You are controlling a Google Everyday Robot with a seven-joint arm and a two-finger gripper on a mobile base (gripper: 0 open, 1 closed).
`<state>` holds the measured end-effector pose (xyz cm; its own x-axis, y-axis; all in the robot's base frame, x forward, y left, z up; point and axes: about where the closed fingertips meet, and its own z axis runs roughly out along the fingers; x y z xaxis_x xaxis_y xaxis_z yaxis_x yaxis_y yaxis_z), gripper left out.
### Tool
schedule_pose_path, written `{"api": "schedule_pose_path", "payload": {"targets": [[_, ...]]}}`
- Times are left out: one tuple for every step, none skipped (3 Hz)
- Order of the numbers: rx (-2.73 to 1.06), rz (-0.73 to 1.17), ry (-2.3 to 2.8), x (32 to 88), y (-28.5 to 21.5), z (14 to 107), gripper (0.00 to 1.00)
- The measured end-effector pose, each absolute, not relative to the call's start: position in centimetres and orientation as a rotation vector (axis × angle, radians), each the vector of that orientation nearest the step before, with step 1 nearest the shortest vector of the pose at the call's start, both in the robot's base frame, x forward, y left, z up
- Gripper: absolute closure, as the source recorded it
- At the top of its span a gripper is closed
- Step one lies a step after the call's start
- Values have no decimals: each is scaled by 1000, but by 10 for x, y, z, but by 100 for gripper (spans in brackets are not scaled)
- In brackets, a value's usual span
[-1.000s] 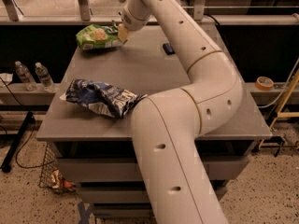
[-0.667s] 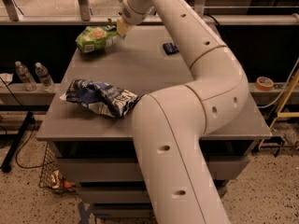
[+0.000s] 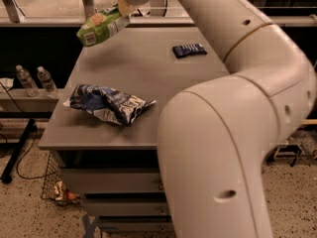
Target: Move green rice chip bag near blue chip bag
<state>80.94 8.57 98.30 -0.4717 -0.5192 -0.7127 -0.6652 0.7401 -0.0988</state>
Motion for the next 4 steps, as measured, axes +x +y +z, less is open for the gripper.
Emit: {"api": "schedule_pose_path", "payload": {"targets": [[-728,240,2057,781,86,1050,100],[-607,230,1918,726,72,1117,100],[-514,269,1907,668,62,1123,100],[-436,436,2082,632,80,1029,100]]}}
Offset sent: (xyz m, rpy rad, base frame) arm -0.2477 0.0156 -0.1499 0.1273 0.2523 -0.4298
